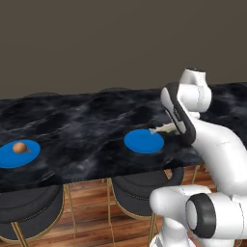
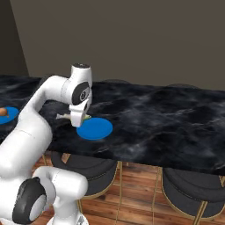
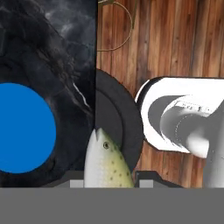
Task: Transport the fish and onion to the fridge. Place the fish on the rack containing meat and place the onion on the rack containing the vegetable, ensuring meats and vegetables are on different racks.
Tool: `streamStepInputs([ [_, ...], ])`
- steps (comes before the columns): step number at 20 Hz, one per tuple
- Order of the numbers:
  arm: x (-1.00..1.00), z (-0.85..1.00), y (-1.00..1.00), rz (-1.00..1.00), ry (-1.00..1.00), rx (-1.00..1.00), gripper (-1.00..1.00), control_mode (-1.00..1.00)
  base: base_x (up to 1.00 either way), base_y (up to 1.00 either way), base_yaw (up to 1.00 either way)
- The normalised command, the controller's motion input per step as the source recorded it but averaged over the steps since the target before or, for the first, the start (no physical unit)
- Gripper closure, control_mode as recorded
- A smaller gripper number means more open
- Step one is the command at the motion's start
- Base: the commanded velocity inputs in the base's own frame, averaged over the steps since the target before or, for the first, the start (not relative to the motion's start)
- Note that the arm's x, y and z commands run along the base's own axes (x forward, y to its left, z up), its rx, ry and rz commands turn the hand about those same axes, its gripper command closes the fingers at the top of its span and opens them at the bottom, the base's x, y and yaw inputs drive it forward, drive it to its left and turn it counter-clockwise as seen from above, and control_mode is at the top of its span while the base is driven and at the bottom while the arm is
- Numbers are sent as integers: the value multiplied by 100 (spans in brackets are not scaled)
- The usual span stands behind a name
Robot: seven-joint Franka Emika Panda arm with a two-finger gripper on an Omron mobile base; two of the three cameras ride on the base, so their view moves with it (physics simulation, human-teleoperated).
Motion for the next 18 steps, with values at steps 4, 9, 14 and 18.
streamStepInputs([
  [4, -92, 75, 0, 0, -6, 0, 100, -100, 0, 0, 0],
  [9, -97, 57, -5, 0, -6, 0, 100, -100, 0, 0, 0],
  [14, -73, 32, -4, 0, -7, 0, 100, -100, 0, 0, 0],
  [18, -59, 35, 0, 0, -5, 0, 100, -100, 0, 0, 0],
])
